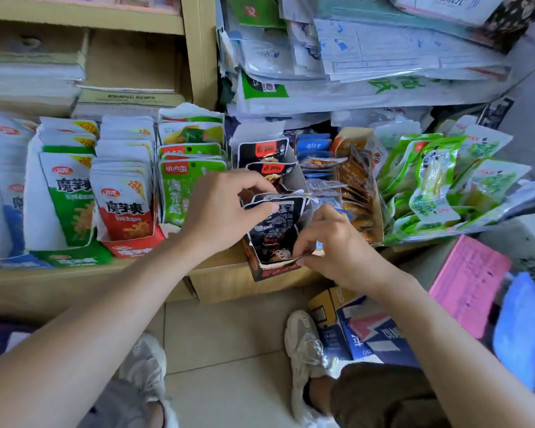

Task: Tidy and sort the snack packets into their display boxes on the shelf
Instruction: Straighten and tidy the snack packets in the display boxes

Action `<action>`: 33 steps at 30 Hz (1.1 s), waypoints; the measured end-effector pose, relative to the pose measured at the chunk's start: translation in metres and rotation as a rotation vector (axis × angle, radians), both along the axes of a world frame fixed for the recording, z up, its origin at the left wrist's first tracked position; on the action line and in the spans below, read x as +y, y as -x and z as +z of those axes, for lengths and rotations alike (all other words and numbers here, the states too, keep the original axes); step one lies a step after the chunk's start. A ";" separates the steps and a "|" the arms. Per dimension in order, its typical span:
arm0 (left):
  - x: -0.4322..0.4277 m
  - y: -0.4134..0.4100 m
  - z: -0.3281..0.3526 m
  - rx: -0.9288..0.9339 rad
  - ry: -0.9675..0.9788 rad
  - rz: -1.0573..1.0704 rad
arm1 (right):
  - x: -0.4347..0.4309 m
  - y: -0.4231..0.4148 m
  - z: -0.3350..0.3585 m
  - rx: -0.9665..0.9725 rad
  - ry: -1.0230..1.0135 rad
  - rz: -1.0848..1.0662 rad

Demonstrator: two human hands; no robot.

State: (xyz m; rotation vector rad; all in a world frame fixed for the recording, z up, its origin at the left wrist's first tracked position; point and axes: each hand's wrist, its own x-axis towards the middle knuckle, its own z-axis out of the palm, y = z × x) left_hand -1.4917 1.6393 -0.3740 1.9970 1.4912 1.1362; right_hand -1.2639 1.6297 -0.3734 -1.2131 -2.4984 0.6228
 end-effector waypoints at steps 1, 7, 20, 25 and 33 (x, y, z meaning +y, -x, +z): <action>0.000 -0.002 0.000 -0.002 0.007 -0.005 | 0.003 -0.001 0.004 0.024 0.076 -0.017; -0.004 0.000 0.004 -0.021 0.050 0.021 | 0.016 -0.004 0.024 0.279 0.307 -0.073; -0.011 0.004 0.016 0.000 0.105 -0.086 | 0.016 0.023 0.015 0.482 -0.075 -0.452; -0.009 -0.001 0.006 0.100 -0.054 0.054 | 0.001 0.016 0.017 0.536 -0.147 -0.466; -0.007 -0.004 -0.002 0.084 -0.224 0.131 | -0.019 -0.008 -0.019 -0.167 -0.120 0.052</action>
